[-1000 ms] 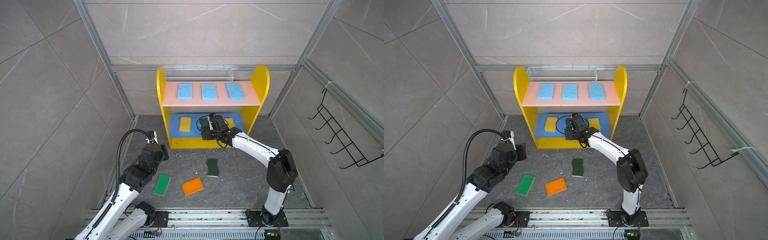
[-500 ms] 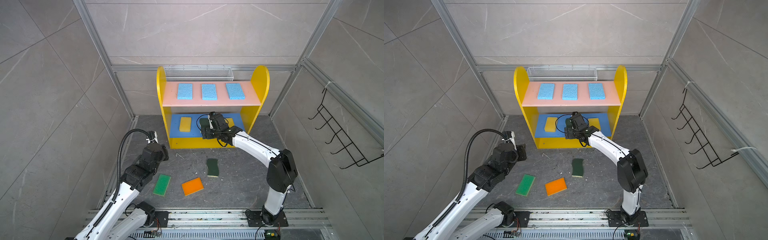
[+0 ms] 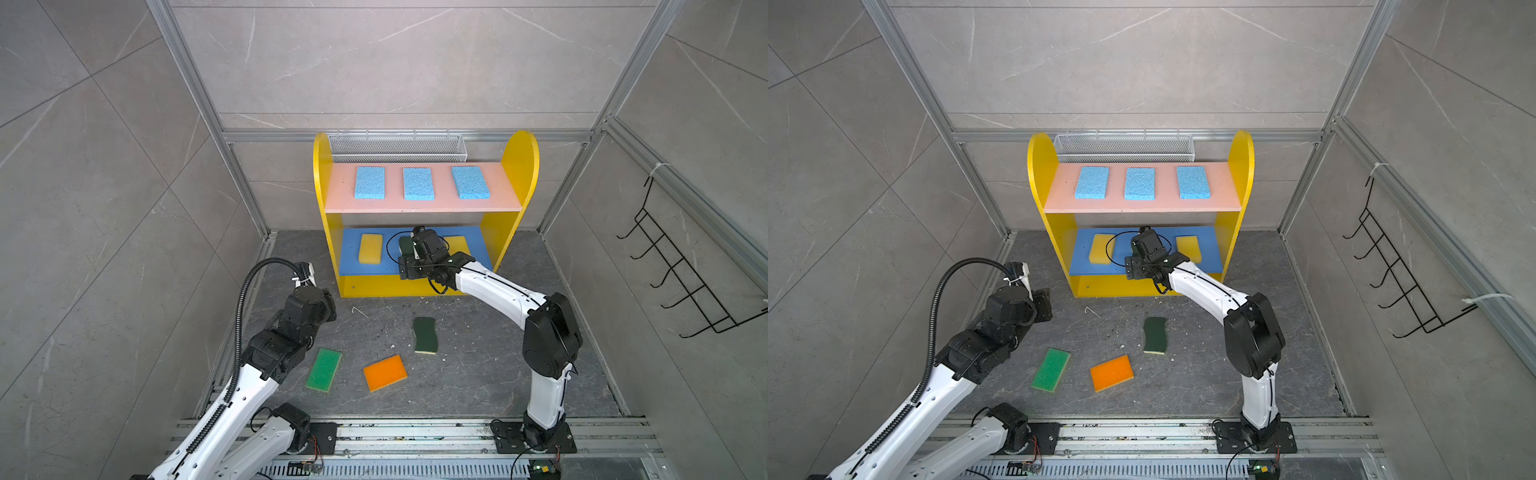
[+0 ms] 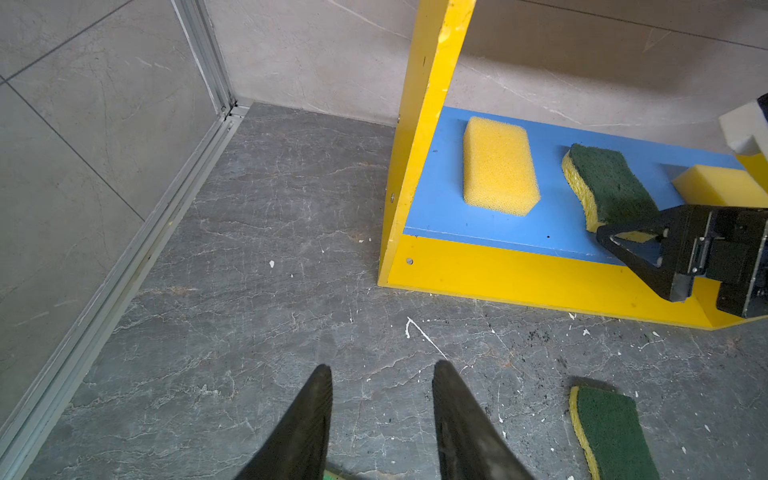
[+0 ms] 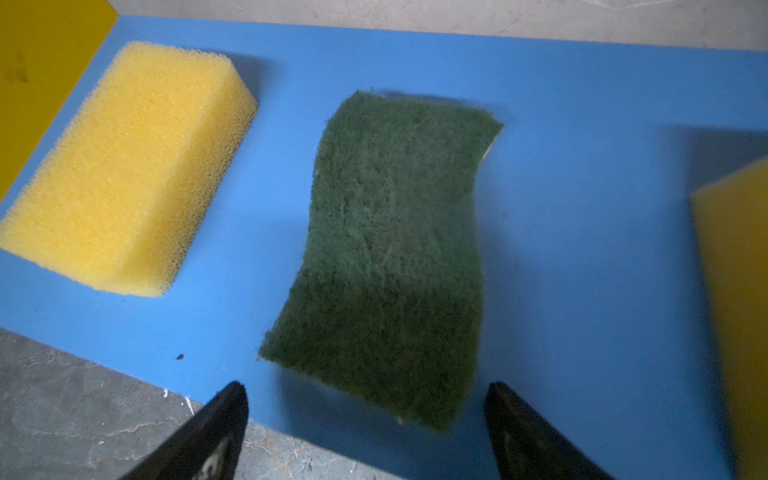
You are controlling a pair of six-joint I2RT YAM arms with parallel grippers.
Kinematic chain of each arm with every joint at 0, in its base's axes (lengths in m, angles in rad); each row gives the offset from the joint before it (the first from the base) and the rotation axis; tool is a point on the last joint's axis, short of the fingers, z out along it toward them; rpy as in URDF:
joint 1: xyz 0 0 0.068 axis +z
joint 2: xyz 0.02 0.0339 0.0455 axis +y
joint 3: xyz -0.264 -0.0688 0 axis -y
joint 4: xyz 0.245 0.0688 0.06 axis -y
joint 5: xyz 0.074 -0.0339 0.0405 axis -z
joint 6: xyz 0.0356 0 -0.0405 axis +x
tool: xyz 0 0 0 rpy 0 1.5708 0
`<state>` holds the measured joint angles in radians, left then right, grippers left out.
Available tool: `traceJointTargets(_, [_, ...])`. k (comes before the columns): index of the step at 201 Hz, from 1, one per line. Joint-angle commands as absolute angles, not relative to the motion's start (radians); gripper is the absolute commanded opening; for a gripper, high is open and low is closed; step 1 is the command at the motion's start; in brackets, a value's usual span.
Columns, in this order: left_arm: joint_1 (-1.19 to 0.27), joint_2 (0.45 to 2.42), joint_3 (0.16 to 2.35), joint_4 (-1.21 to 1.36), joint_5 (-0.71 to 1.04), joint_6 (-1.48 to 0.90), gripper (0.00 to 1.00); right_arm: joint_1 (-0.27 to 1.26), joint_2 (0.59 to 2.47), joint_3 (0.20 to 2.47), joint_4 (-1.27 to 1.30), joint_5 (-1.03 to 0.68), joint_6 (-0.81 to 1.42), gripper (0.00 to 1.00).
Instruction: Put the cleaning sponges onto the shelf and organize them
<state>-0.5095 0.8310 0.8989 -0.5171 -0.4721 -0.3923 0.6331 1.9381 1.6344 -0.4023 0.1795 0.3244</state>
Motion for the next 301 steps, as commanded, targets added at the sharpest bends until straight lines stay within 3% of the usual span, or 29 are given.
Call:
traceJointTargets(1, [-0.503,0.824,0.923,-0.511,-0.501,-0.366,0.43,0.64,1.967,1.67,-0.438,0.221,0.356,0.92])
traceJointTargets(238, [-0.503,0.83,0.92,-0.51,-0.501,-0.359,0.43,0.651,1.965,1.674,-0.468,0.297,0.366,0.91])
traceJointTargets(301, [-0.503,0.844,0.932,-0.53,-0.52,-0.361,0.43,0.7,1.83,1.595,-0.481,0.314,0.385,0.92])
